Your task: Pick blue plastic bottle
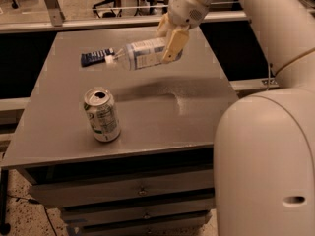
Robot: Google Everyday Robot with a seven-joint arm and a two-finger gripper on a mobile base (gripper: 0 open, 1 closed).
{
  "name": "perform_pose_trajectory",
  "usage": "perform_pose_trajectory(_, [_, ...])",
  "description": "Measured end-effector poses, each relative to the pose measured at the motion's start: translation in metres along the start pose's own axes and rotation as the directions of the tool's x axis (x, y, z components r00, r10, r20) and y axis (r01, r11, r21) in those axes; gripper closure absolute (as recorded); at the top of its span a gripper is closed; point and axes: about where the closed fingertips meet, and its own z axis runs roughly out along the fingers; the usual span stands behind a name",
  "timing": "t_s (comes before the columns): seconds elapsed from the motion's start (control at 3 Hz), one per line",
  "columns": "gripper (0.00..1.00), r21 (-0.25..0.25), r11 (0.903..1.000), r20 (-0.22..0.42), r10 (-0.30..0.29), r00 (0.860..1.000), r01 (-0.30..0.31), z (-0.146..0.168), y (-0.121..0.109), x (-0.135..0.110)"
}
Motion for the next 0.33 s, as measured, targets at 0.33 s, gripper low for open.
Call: perform_pose_trajectory(0.33, [1.0,0.034,0.9993,0.046,0.011,0.999,-0.012,-0.0033,-0.0074,-0.0079])
